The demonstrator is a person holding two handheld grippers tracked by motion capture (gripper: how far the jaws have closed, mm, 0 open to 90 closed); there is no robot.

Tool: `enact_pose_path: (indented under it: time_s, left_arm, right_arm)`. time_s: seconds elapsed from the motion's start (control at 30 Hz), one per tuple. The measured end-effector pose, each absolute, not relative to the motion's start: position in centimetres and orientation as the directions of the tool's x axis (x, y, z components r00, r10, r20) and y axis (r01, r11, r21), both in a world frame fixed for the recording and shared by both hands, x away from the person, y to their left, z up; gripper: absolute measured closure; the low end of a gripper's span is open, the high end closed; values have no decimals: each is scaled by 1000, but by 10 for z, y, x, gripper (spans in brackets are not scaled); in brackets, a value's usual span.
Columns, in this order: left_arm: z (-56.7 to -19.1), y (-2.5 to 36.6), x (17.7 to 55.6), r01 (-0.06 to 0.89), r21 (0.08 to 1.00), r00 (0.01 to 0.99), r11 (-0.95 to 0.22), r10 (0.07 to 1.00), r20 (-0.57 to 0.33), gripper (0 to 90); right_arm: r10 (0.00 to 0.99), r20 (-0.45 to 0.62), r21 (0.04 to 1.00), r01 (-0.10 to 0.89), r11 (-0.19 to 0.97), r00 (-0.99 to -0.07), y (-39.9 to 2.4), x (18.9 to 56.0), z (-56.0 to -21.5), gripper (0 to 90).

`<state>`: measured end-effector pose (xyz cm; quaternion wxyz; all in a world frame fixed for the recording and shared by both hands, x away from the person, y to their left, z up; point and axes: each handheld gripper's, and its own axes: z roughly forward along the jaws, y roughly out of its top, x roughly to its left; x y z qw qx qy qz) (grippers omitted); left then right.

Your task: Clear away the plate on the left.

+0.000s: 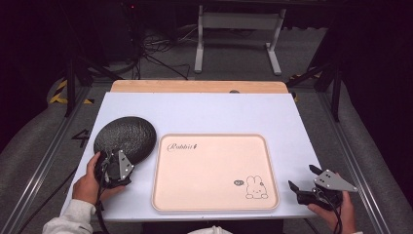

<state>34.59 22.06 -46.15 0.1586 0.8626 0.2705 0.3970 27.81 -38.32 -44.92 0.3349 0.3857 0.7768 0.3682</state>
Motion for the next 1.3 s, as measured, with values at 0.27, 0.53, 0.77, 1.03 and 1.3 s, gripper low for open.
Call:
enact_pose_path:
  time_s: [0.27,0.53,0.77,1.03,1.3]
  left_arm:
    - [-468,201,344,294,352,537,-888,459,708,516]
    - [-476,186,348,263,229,539,-937,339,771,761]
    - [-478,175,350,211,163,430,-964,242,870,863]
    - [-473,177,352,198,218,431,-956,285,856,871]
    - [-464,181,350,189,266,435,-945,324,840,868]
  right_arm:
    - [845,-236,825,360,435,-480,-383,279,-450,97]
    - [851,-206,830,374,414,-483,-384,280,-450,97]
    - [856,-190,833,383,400,-480,-384,280,-449,98]
    - [856,-179,829,394,397,-486,-385,281,-450,98]
    - [854,-180,826,397,401,-488,-384,281,-450,98]
